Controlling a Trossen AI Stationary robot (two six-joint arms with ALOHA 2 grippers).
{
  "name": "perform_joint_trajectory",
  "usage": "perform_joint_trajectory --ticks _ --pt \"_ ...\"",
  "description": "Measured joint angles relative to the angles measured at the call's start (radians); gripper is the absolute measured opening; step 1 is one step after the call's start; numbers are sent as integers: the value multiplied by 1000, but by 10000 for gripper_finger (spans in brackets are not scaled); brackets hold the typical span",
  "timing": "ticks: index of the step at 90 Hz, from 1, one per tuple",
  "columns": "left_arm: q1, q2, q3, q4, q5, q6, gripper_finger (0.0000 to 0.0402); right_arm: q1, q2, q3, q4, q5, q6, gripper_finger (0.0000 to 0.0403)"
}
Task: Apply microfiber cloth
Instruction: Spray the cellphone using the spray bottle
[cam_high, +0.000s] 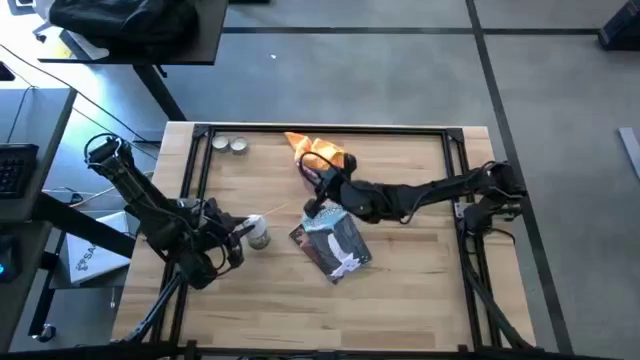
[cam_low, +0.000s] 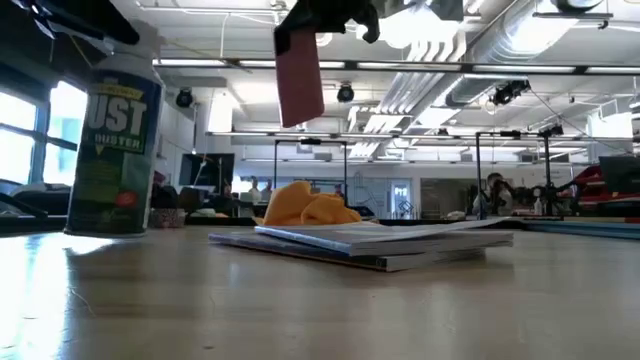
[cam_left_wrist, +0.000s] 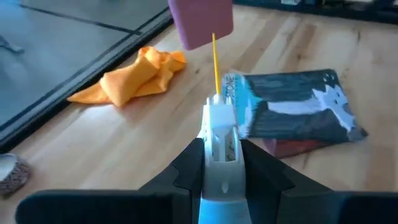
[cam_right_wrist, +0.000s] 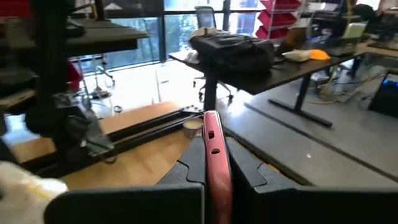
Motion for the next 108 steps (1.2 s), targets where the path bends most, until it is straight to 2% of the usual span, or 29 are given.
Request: perform_joint_trajectory --ticks 17,34,61,108 --pt "46 0 0 -20 6 -26 67 -66 0 0 -8 -110 94 0" --pt "79 0 0 -62 -27 -35 68 -77 0 0 -23 -113 99 0" --pt "93 0 0 -58 21 43 72 -84 15 0 -37 -110 115 0" --pt "99 0 0 -59 48 55 139 -90 42 0 8 -115 127 0"
